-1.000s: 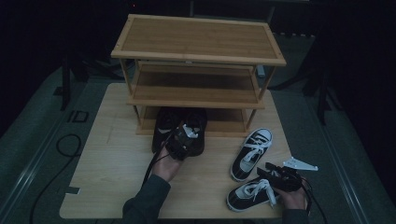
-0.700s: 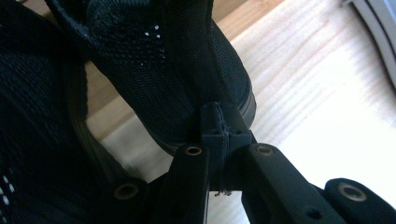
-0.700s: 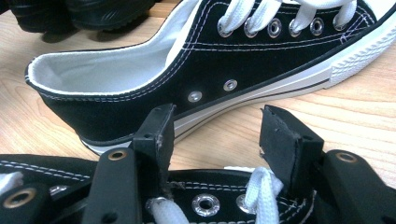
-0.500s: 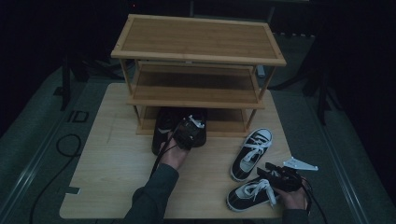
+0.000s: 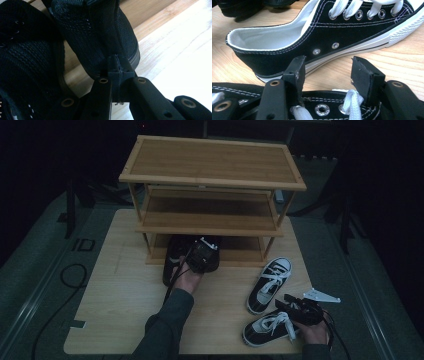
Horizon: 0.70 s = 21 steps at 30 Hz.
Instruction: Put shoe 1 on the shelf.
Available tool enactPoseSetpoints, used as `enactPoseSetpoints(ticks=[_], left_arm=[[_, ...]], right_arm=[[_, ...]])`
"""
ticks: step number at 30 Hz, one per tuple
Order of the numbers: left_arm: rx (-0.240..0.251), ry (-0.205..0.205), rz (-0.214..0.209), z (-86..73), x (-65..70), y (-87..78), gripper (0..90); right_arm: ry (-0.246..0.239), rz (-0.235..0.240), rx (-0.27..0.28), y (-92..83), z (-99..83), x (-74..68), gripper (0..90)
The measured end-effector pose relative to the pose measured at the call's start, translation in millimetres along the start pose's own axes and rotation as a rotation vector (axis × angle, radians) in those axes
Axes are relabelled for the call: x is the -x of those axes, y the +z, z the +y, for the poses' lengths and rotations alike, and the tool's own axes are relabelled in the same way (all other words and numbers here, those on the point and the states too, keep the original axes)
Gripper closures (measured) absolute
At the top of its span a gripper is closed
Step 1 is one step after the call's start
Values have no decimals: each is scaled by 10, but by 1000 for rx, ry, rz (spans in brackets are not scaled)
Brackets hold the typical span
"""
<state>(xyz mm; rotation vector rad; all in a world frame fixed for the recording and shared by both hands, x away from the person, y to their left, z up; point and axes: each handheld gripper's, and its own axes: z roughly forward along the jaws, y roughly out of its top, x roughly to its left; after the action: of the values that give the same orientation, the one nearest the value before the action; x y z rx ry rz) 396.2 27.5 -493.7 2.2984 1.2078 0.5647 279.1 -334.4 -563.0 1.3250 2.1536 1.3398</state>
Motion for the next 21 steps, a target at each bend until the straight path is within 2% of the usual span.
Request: enactPoseSetpoints(ticks=[3,10,16,21], left_arm=[[6,-14,-13,25,-18,25,900],[6,-13,-29,47,-21,42,900],[22,-11,-53,-46,-35,-41,899],[28,13,-68,-205,-52,-161,898]], right_arm=[[0,0,0,0,0,-1,448],[0,1,-1,0,0,1,448],[1,2,0,0,0,1,448],[0,-1,-1,-1,-1,-2,448]])
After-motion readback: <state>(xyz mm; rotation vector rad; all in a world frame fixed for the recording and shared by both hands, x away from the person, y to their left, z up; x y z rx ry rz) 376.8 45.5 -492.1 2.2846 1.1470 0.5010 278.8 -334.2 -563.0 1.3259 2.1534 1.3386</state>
